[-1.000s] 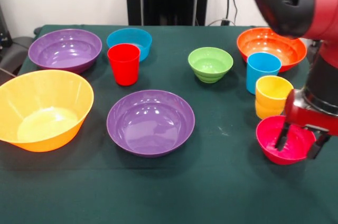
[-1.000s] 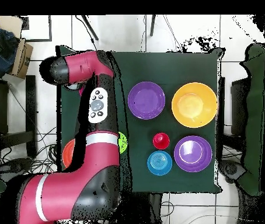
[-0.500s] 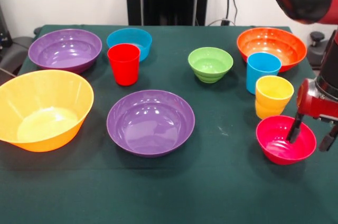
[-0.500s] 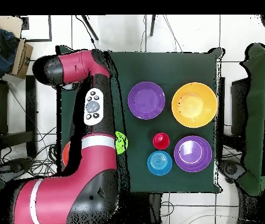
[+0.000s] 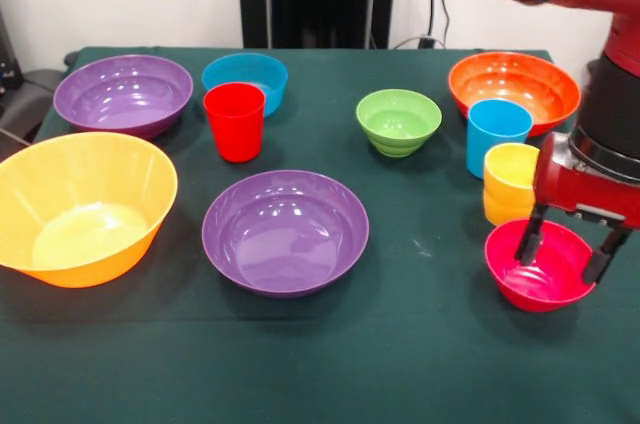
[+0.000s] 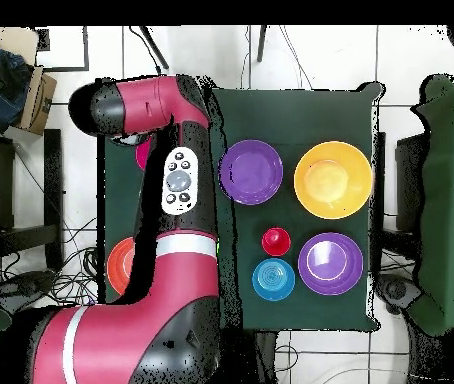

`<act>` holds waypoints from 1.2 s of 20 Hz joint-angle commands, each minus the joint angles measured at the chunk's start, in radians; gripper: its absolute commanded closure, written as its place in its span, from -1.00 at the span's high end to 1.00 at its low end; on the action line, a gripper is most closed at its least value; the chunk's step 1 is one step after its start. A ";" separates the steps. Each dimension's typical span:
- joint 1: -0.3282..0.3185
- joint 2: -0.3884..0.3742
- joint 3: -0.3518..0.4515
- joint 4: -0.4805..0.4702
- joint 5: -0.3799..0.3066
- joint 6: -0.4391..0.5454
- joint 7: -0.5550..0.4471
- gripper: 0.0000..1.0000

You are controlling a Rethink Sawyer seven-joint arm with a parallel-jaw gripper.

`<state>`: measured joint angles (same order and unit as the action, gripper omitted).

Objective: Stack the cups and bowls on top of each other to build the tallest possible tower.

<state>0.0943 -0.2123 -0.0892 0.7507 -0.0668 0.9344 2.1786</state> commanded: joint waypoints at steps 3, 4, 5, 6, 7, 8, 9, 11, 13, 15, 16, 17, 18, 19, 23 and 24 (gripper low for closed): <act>-0.060 -0.046 0.107 0.216 -0.043 -0.005 -0.206 1.00; -0.067 -0.050 0.110 0.225 -0.042 -0.011 -0.208 1.00; -0.073 -0.053 0.112 0.231 -0.044 -0.014 -0.210 1.00; -0.148 -0.023 0.118 0.227 -0.062 -0.046 -0.275 1.00; -0.159 -0.022 0.120 0.230 -0.066 -0.051 -0.283 1.00; -0.159 -0.025 0.119 0.232 -0.073 -0.052 -0.286 1.00; -0.159 -0.029 0.119 0.234 -0.079 -0.052 -0.288 1.00; -0.163 -0.040 0.113 0.240 -0.107 -0.056 -0.315 1.00; -0.173 -0.051 0.116 0.256 -0.122 -0.065 -0.320 1.00; -0.187 -0.059 0.123 0.270 -0.133 -0.070 -0.325 1.00; -0.193 -0.063 0.125 0.278 -0.136 -0.073 -0.327 1.00; -0.196 -0.054 0.128 0.271 -0.140 -0.073 -0.326 1.00; -0.201 -0.057 0.130 0.276 -0.144 -0.076 -0.327 1.00; -0.201 -0.051 0.133 0.274 -0.149 -0.079 -0.323 1.00; -0.211 -0.037 0.145 0.256 -0.163 -0.071 -0.319 1.00; -0.213 -0.038 0.147 0.259 -0.165 -0.073 -0.318 1.00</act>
<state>-0.1096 -0.2610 -0.0810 0.9197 -0.1448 0.9055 2.1586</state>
